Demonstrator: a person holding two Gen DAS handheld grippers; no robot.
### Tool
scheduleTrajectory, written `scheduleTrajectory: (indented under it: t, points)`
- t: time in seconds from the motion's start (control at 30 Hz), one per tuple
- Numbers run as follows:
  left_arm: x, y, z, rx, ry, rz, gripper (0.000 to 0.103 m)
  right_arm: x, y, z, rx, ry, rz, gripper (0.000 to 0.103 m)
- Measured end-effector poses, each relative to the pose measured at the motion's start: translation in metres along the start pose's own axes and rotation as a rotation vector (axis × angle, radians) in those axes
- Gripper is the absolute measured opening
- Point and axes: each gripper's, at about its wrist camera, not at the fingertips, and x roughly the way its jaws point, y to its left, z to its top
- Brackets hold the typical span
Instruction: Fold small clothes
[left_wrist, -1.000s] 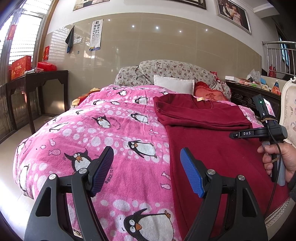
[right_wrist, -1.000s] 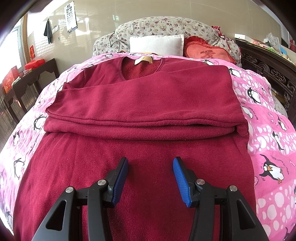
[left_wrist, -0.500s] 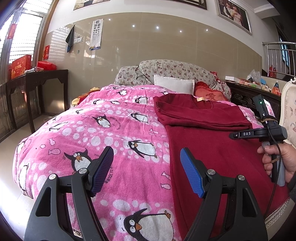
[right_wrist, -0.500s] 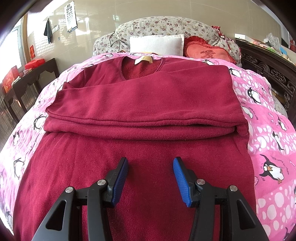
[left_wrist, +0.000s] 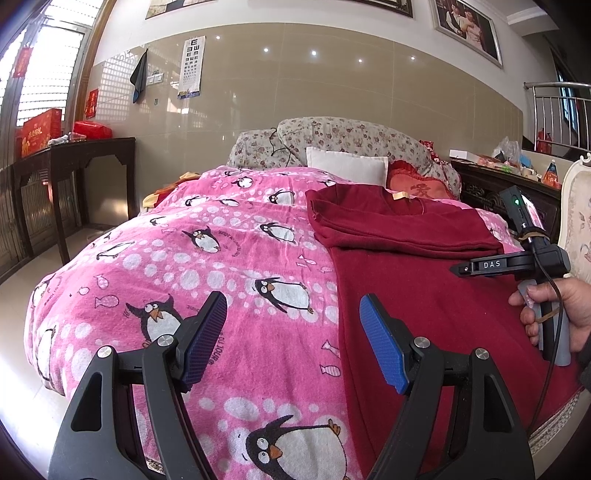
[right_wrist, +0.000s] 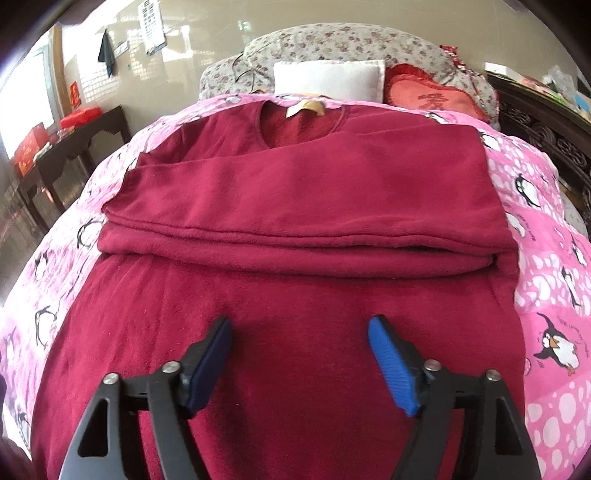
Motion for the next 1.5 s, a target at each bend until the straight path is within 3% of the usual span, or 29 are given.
scheduleTrajectory:
  t: [0.27, 0.47, 0.8, 1.03, 1.13, 1.5]
  points:
    - [0.006, 0.004, 0.0, -0.001, 0.025, -0.014, 0.075, 0.01, 0.014, 0.002, -0.086, 0.05, -0.063, 0.087]
    - [0.007, 0.004, 0.001, 0.003, 0.036, -0.038, 0.075, 0.006, 0.006, -0.001, -0.06, 0.019, -0.026, 0.087]
    - [0.0, -0.007, 0.003, 0.051, 0.022, -0.07, 0.075, 0.008, 0.014, -0.003, -0.09, 0.024, -0.066, 0.088]
    - [0.005, 0.001, 0.005, -0.021, 0.073, -0.109, 0.075, 0.008, 0.014, -0.003, -0.09, 0.022, -0.067, 0.088]
    - [0.008, 0.004, 0.004, -0.051, 0.098, -0.141, 0.08, 0.008, 0.014, -0.003, -0.094, 0.022, -0.072, 0.088]
    - [0.013, 0.01, -0.005, -0.116, 0.117, -0.211, 0.08, 0.007, 0.015, -0.004, -0.096, 0.02, -0.073, 0.088]
